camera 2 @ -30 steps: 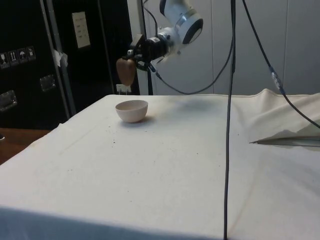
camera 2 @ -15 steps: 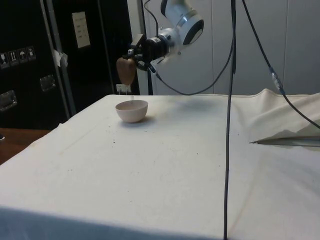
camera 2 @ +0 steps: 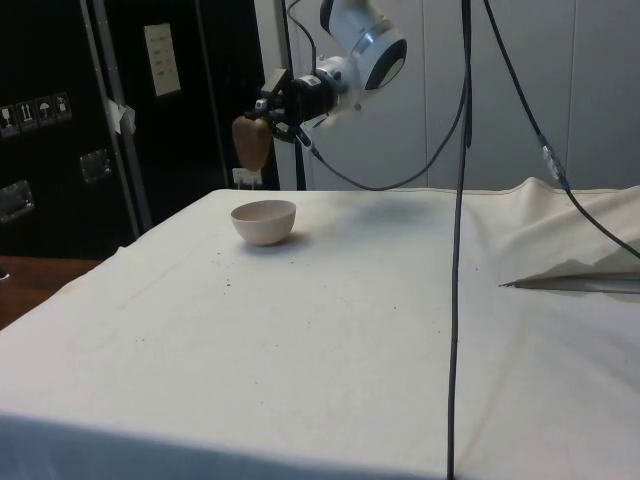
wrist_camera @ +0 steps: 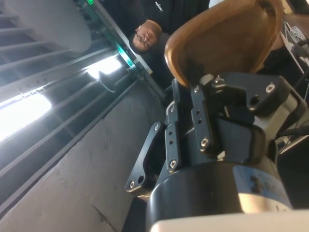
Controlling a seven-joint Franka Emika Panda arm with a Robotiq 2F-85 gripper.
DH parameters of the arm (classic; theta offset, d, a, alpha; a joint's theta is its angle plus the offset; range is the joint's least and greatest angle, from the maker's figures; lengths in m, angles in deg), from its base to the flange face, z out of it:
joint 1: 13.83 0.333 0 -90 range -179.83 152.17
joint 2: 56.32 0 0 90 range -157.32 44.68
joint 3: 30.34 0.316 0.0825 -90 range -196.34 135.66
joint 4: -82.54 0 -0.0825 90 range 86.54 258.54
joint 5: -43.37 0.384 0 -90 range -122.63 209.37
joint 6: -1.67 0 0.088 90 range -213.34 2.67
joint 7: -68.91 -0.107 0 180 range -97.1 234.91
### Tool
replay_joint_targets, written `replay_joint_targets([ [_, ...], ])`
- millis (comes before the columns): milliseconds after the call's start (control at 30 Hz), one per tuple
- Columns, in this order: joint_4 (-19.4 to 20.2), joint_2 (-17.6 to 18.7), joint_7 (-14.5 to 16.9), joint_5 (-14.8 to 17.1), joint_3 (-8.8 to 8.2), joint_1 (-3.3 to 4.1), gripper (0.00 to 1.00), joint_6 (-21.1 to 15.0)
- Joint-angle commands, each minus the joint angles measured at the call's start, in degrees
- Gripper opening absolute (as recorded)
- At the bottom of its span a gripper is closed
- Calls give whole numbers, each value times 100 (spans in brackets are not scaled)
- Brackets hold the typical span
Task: Pour the coffee beans from the cup into the bowl.
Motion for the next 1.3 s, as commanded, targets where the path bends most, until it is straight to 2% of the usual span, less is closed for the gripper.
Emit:
replay_joint_targets([
  [0, 6, 0, -6, -11, -17, 17, 3, -23],
  [33, 6, 0, 6, 0, -6, 6, 3, 0],
  [200, 23, 0, 17, -17, -34, 46, 3, -29],
  [300, 40, -6, 40, -63, -63, 103, 3, -63],
  [333, 29, 0, 52, -34, -29, 63, 3, -11],
  [367, 40, -6, 52, -86, -74, 115, 3, -74],
  [600, 69, -17, 155, -281, -183, 275, 3, -160],
  [633, 34, 0, 155, -241, -126, 206, 3, -74],
  [667, 69, -17, 178, -344, -206, 315, 3, -189],
  [833, 80, -23, 229, -481, -269, 413, 3, -258],
  [867, 40, 0, 229, -435, -212, 344, 3, -172],
  [900, 80, -23, 235, -510, -281, 430, 3, -269],
  [933, 80, -23, 258, -567, -304, 470, 3, -298],
  [1133, 86, -34, 332, -756, -361, 590, 3, -418],
  [1167, 40, -6, 338, -728, -304, 521, 3, -332],
  [1200, 92, -34, 344, -779, -367, 613, 3, -441],
  [1267, 97, -40, 372, -825, -384, 647, 3, -476],
])
